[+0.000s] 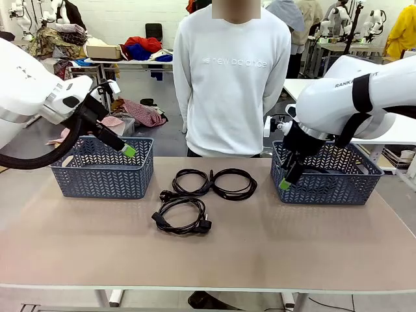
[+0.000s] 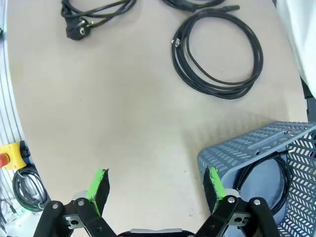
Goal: Organize the cables according to human instructions.
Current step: Pick up a bundle of cables and place it in the basket indicated by the human.
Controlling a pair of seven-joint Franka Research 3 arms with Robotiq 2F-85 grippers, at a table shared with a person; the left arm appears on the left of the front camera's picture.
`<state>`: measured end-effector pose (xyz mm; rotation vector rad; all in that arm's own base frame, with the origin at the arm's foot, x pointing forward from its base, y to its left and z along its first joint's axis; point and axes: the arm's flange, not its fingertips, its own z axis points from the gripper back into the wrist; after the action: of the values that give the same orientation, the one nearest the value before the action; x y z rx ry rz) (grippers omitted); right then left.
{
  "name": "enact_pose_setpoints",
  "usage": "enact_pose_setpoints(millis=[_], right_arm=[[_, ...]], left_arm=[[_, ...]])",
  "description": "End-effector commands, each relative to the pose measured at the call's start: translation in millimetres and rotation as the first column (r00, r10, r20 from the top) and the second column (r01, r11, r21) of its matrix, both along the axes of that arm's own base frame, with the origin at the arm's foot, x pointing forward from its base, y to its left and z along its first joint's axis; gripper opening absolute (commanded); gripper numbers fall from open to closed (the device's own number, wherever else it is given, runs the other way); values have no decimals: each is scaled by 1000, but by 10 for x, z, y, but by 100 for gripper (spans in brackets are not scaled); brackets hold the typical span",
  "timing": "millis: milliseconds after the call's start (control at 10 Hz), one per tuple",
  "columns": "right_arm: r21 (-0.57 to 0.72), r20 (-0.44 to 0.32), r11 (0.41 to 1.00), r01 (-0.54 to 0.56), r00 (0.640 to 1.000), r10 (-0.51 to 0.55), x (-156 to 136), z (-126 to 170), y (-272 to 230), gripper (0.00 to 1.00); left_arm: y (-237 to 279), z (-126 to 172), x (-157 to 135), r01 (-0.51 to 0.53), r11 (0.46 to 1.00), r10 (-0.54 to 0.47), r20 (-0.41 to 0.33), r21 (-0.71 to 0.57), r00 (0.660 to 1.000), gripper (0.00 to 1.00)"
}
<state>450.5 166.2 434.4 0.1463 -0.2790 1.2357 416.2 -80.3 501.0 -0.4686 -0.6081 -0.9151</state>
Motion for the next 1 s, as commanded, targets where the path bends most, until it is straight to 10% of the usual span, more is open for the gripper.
enact_pose_setpoints(millis=[0,900], right_arm=[[-9,5,1000,-2,1000,2,24,10,-3,100],[-9,5,1000,-2,1000,2,24,10,-3,100]], left_arm=[[15,-14,-7,20,999,-20,13,-25,1000,100],[15,-14,-7,20,999,-20,13,-25,1000,100]])
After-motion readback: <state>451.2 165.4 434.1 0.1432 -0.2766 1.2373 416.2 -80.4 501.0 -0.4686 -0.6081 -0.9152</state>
